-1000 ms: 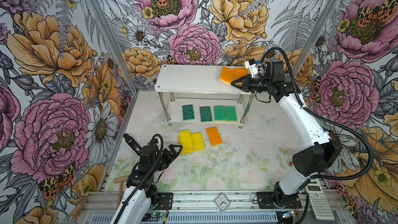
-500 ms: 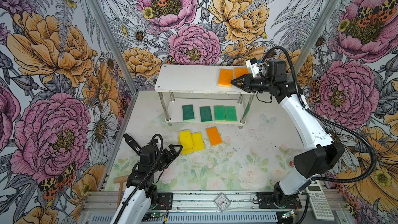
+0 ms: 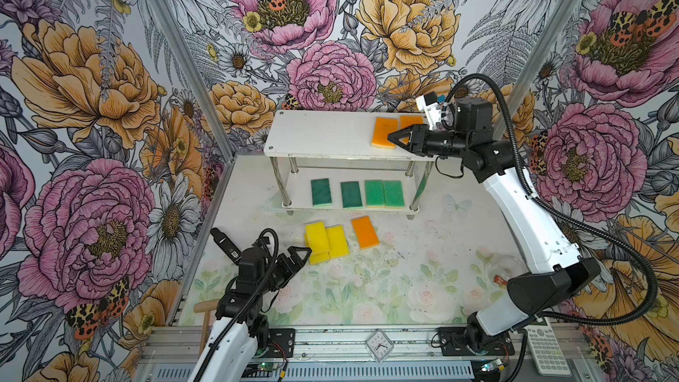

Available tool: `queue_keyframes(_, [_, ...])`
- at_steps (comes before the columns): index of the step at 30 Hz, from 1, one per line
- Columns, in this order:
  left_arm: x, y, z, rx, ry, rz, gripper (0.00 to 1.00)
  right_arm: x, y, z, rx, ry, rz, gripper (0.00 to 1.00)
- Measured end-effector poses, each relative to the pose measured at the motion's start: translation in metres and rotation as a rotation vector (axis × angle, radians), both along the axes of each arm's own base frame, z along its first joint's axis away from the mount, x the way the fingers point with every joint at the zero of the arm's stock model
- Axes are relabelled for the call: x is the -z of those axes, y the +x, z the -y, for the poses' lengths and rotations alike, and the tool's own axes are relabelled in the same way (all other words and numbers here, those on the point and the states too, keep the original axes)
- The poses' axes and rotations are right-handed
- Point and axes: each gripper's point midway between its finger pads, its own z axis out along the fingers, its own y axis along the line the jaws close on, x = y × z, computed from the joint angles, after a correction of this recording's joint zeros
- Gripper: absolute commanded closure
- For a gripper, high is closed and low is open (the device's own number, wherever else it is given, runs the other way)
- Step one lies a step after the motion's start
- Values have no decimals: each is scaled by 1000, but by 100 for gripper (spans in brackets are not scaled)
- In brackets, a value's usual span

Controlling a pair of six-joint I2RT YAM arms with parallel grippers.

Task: Place and organize the cleaning sponges onto the shelf
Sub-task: 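Withdraw the right gripper from the top shelf toward the robot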

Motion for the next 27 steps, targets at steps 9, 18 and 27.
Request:
queue_keyframes(9, [0, 0, 0, -2, -3, -2, 1, 0, 17, -61, 14, -67, 83, 64])
queue_keyframes(18, [0, 0, 0, -4, -5, -4, 1, 44, 58, -73, 135, -167, 44, 65])
queue_keyframes(27, [0, 0, 0, -4, -5, -4, 1, 48, 64, -70, 196, -200, 53, 66])
